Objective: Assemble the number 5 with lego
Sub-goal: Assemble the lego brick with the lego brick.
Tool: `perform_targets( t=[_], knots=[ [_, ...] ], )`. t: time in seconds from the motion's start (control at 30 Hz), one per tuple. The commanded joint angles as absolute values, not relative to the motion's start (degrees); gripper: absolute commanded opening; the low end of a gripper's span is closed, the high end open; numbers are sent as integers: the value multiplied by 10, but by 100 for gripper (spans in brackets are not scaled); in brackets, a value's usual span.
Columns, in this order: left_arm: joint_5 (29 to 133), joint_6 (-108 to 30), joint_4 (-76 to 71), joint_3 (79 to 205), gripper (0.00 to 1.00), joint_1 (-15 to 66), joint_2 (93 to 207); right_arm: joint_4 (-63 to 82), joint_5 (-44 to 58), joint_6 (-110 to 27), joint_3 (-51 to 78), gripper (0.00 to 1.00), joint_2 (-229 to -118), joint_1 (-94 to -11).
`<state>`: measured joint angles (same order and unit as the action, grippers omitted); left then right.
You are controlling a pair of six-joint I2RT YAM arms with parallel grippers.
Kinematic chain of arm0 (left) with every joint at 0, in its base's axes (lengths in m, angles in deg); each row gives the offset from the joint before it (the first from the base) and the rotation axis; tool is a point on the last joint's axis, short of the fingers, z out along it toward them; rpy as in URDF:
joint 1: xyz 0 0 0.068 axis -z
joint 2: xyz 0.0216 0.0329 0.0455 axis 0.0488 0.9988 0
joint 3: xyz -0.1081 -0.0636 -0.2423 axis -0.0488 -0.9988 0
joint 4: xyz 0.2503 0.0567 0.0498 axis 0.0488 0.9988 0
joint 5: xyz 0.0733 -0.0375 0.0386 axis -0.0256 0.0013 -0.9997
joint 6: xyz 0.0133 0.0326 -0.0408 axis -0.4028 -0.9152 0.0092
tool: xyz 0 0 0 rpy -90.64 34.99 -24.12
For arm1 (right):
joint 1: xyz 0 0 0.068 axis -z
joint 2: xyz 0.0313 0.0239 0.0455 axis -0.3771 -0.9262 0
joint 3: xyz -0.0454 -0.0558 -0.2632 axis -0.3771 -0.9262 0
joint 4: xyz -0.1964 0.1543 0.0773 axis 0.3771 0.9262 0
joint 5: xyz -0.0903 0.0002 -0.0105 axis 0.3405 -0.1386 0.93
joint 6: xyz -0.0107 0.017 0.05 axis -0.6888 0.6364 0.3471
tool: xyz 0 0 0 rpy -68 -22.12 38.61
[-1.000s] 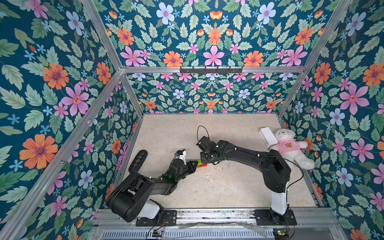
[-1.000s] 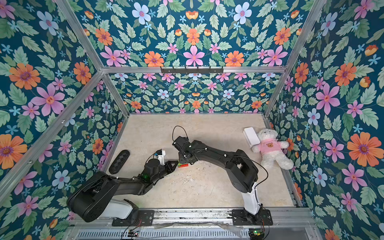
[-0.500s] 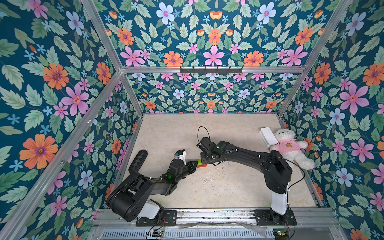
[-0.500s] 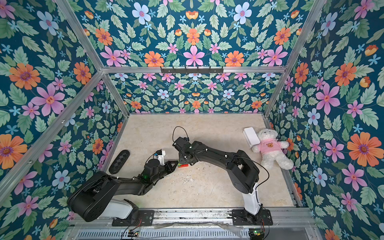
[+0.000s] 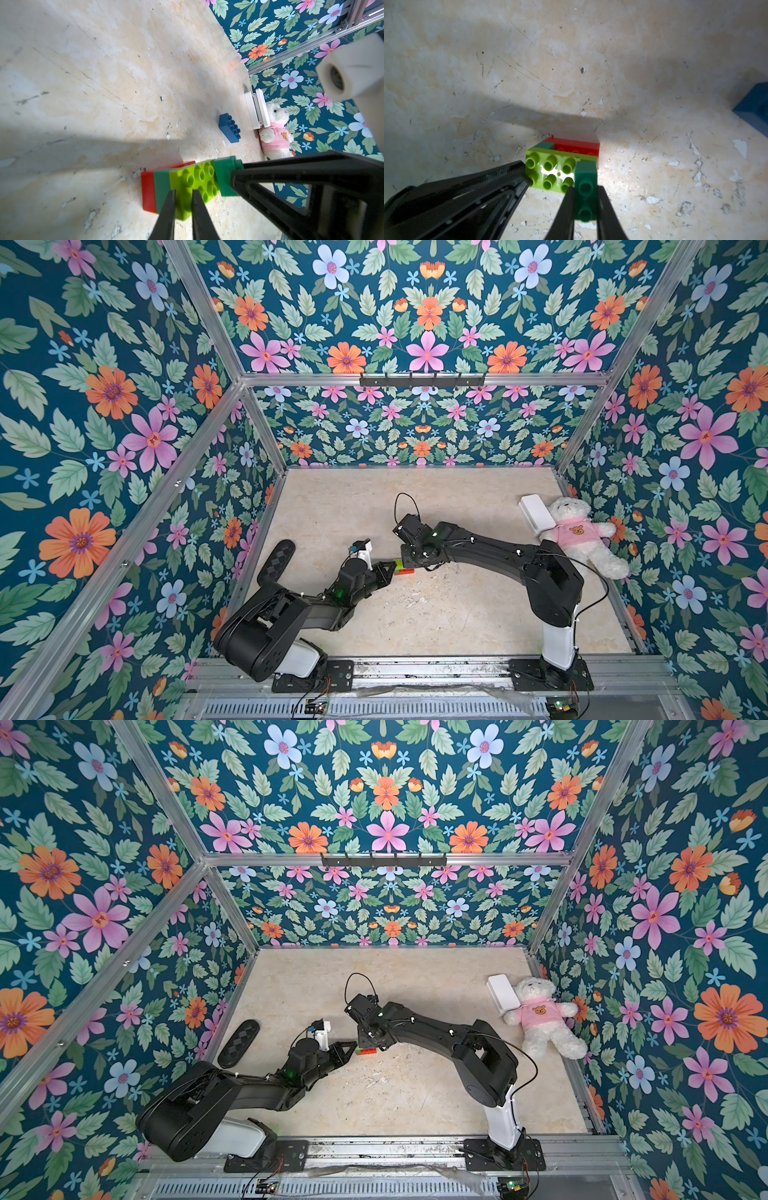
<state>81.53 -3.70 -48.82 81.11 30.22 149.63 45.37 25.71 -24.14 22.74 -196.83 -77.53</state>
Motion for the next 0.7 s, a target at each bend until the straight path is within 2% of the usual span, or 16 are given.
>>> perform_targets(
  t=[0.0,0.67],
  knots=[
    [803,-38,-373,807,17,302,1502,457,262,-233,228,0,-1965,-777],
    [799,-37,-368,810,17,302,1506,467,290,-231,228,0,-1950,-784]
  ],
)
